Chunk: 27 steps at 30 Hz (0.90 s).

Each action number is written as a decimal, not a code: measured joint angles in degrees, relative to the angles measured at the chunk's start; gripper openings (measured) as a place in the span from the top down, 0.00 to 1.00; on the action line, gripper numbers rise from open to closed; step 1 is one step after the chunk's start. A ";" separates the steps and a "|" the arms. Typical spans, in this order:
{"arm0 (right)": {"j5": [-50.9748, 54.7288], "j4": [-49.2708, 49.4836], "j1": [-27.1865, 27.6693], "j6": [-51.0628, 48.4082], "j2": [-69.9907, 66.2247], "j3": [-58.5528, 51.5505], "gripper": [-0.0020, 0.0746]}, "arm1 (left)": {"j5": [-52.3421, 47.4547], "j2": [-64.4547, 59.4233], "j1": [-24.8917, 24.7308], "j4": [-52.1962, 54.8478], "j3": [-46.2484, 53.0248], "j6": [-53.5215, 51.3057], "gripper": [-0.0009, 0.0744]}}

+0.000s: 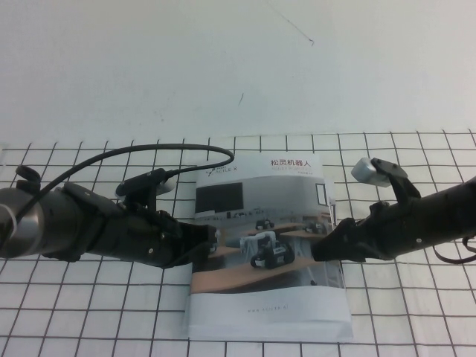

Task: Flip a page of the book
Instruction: Open the closed book

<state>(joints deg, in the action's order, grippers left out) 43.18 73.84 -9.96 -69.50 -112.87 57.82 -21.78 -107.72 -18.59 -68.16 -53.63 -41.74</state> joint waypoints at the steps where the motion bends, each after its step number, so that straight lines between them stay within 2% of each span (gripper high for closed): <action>1: 0.60 0.42 0.05 -0.25 0.00 0.00 0.32 | 0.00 0.00 0.00 0.00 0.00 0.00 0.99; 27: 17.67 13.62 0.04 -3.12 2.53 0.00 0.32 | 0.00 0.00 0.00 0.00 0.00 -0.85 0.99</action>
<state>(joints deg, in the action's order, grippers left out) 60.85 87.46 -9.93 -72.62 -110.34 57.82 -21.78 -107.72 -18.59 -68.16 -53.63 -42.59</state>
